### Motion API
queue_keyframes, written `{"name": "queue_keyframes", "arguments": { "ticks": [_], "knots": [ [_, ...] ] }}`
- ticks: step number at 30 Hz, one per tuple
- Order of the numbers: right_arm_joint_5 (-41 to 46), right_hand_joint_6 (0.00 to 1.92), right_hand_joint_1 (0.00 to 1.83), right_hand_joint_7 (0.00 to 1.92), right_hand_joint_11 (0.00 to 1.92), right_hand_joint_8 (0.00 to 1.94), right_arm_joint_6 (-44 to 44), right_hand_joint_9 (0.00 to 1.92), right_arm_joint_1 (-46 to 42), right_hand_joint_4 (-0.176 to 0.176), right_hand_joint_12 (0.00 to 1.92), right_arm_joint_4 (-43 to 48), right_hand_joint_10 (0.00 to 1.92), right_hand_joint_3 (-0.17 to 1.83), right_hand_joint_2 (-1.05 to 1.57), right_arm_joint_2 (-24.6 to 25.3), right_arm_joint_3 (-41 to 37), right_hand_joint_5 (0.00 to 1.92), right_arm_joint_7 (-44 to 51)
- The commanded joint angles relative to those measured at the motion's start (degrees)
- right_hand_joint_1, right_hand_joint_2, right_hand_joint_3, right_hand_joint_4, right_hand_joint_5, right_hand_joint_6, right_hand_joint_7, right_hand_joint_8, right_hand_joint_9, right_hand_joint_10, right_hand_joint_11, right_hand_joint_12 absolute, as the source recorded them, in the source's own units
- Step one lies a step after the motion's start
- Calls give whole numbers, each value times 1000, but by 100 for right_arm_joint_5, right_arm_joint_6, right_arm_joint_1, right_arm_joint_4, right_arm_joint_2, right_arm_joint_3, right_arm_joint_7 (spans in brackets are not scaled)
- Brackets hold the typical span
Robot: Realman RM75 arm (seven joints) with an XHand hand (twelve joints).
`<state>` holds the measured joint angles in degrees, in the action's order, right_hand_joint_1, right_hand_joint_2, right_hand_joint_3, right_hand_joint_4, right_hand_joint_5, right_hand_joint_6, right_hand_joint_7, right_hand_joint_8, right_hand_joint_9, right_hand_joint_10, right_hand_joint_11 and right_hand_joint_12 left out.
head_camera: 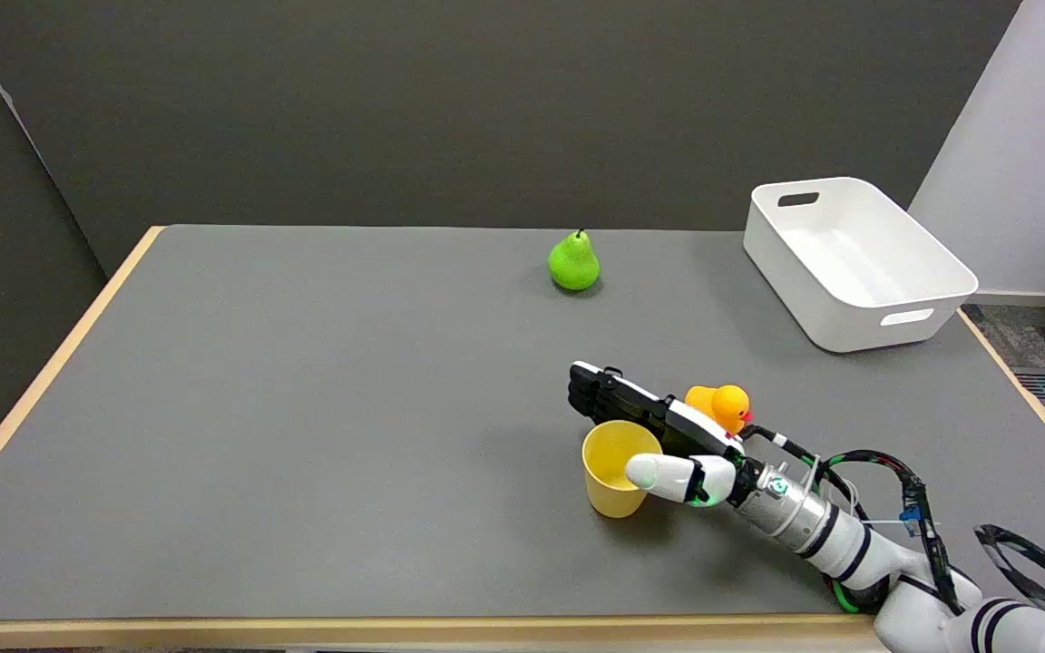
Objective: Pick up the yellow cup.
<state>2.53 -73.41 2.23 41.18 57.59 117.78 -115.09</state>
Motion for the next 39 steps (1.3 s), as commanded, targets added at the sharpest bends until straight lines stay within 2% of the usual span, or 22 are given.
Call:
{"name": "queue_keyframes", "arguments": {
  "ticks": [1, 12, 39],
  "knots": [
    [-24, -1, 737, -1, -1, -1, 256, -1, -17, -176, -1, 19, -1, 600, 605, 30, 52, -1, 78],
    [-474, -1, 833, -1, -1, -1, 357, -1, -9, -176, -1, 10, -1, 605, 607, -89, -110, -1, 78],
    [-559, -1, 862, -1, -1, -1, 742, -1, -128, -176, -1, 547, -1, 584, 619, -687, -64, -1, 78]
  ]
}}
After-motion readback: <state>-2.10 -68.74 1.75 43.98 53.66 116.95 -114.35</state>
